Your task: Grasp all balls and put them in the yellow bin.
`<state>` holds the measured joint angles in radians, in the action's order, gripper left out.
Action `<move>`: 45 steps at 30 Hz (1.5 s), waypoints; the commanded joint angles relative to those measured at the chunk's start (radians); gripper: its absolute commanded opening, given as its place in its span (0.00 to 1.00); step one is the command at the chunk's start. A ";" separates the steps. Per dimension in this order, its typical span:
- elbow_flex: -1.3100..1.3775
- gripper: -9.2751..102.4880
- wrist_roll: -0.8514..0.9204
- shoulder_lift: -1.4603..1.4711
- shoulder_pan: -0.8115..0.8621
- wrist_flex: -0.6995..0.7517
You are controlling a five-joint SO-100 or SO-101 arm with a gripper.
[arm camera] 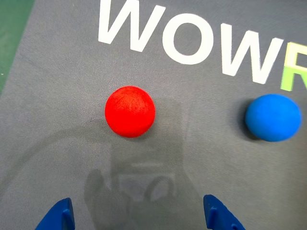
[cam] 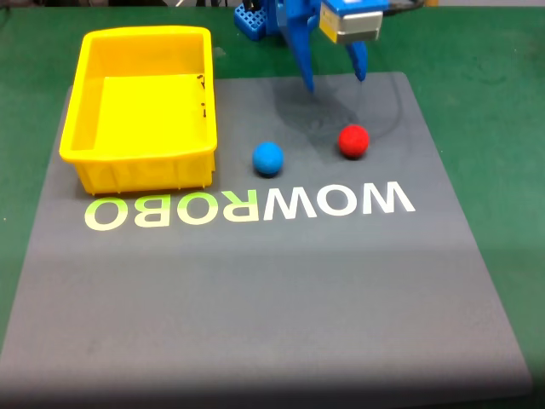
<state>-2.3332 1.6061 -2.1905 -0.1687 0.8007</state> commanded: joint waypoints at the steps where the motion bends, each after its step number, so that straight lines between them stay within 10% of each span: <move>1: 0.074 0.36 -0.015 0.035 -0.003 -0.057; 45: 0.229 0.36 -0.028 0.583 -0.035 -0.344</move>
<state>-2.1598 1.5938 -1.6091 -0.1994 0.4863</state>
